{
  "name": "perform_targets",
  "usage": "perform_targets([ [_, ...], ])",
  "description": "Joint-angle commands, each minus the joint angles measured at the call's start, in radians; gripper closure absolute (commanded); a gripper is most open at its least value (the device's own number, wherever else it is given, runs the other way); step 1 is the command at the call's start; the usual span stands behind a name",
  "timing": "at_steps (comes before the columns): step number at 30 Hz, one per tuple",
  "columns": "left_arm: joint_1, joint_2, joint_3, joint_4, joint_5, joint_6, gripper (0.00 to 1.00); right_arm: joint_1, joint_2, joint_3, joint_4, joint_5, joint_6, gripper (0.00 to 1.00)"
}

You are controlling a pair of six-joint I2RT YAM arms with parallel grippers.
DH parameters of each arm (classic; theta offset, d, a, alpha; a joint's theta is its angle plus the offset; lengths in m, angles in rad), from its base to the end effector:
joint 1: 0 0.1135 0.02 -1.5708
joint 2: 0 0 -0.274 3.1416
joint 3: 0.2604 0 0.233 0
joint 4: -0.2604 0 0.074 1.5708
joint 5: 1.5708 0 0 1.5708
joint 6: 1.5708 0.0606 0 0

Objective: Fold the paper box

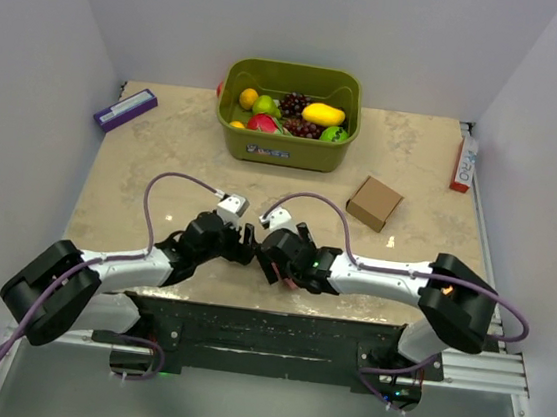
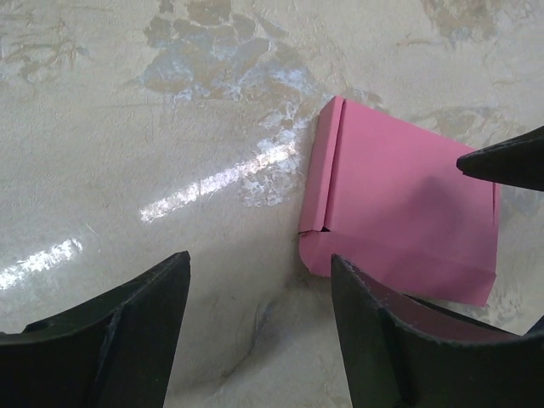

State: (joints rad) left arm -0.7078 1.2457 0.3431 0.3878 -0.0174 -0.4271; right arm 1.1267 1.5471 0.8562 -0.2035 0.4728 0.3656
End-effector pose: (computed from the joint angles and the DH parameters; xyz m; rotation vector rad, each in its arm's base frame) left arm 0.1802 -0.1528 0.1673 0.2908 2.1366 -0.6601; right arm 0.1561 0.2639 0.1904 -0.6834 2.2409 0.1444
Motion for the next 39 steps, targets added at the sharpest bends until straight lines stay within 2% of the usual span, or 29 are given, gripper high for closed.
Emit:
perform_targets([
  [1,0.027,0.000,-0.024,0.072,0.037,-0.004,0.29,0.002,0.053,0.060,-0.059,0.020,-0.048,0.13],
  [7,0.044,-0.015,-0.039,0.080,0.048,0.001,0.30,0.001,0.128,0.095,-0.100,0.043,-0.036,0.16],
  [12,0.051,0.000,-0.050,0.114,0.074,0.007,0.30,0.001,0.148,0.101,-0.111,0.052,-0.019,0.28],
  [13,0.053,0.003,-0.052,0.123,0.074,0.005,0.30,0.001,0.154,0.101,-0.116,0.056,-0.011,0.34],
  [17,0.051,0.026,-0.052,0.152,0.091,0.011,0.30,0.001,0.183,0.109,-0.132,0.067,0.022,0.42],
  [27,0.051,0.181,0.007,0.312,0.152,-0.021,0.30,0.001,0.211,0.096,-0.136,0.053,0.067,0.46],
  [30,0.053,0.227,0.025,0.332,0.162,-0.027,0.30,0.001,0.185,0.096,-0.134,0.033,0.081,0.37],
  [31,0.053,0.228,0.025,0.332,0.151,-0.029,0.30,0.001,0.173,0.105,-0.137,0.026,0.081,0.27],
  [33,0.053,0.212,0.013,0.332,0.140,-0.032,0.29,0.002,0.125,0.118,-0.152,0.007,0.081,0.13],
  [36,0.054,0.173,0.001,0.312,0.126,-0.030,0.23,-0.008,0.055,0.141,-0.166,-0.028,0.070,0.08],
  [39,0.056,0.153,-0.006,0.309,0.131,-0.035,0.21,-0.050,-0.014,0.139,-0.159,-0.094,0.070,0.07],
])
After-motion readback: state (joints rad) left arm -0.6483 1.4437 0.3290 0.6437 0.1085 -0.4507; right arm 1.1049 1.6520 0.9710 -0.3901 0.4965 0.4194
